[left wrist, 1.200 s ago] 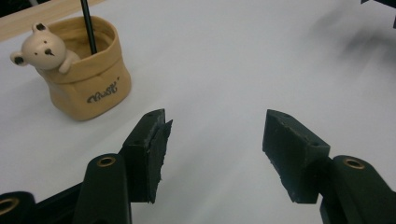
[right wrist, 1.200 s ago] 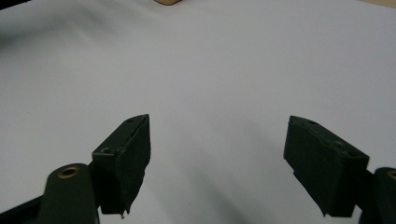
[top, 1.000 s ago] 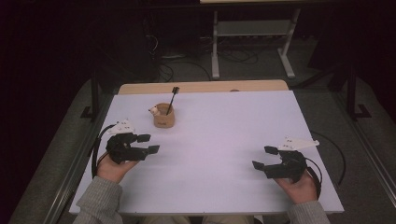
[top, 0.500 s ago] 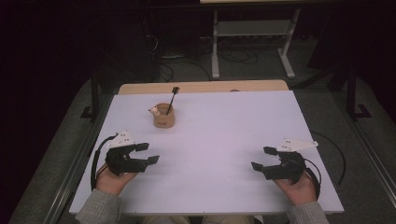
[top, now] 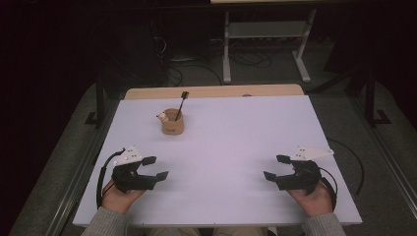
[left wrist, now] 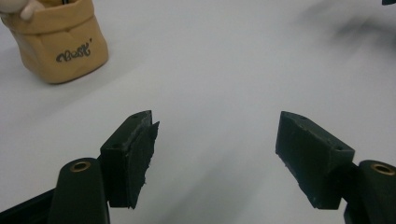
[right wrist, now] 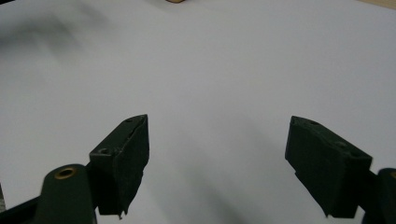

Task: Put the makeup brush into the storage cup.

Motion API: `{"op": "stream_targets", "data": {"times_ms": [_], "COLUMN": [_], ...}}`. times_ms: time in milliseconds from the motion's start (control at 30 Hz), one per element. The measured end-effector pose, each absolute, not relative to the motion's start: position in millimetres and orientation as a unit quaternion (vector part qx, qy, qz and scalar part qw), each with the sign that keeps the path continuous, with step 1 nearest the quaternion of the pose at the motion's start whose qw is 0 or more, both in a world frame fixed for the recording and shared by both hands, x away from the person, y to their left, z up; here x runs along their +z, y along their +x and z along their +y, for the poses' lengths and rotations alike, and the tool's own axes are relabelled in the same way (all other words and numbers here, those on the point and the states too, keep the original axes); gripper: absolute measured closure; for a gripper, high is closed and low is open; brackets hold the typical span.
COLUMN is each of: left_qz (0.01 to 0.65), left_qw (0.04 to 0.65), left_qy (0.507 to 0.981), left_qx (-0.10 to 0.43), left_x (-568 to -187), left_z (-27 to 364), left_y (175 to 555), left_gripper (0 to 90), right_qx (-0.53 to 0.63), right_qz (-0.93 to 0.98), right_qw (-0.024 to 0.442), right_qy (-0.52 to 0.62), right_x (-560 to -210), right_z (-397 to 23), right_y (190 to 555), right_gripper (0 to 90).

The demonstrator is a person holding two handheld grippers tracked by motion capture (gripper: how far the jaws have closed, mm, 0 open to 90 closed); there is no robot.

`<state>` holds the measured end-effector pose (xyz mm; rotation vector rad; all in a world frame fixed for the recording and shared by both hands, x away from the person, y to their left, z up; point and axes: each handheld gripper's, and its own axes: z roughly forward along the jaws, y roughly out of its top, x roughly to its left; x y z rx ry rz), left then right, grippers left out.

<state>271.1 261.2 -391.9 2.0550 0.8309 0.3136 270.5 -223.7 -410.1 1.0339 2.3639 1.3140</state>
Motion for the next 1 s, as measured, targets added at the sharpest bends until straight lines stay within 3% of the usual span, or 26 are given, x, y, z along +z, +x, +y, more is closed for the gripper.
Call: {"op": "stream_targets", "data": {"times_ms": [1000], "left_qz": [0.338], "left_qw": [0.439], "left_qy": [0.823], "left_qx": [0.124], "left_x": [-398.8], "left_z": [266.5], "left_y": [274.5], "left_gripper": [22.7], "right_qx": [0.445], "right_qz": [0.813], "right_qw": [0.112], "right_qy": [0.359], "right_x": [-417.5], "right_z": [-227.4], "right_y": [274.0], "right_gripper": [20.8]}}
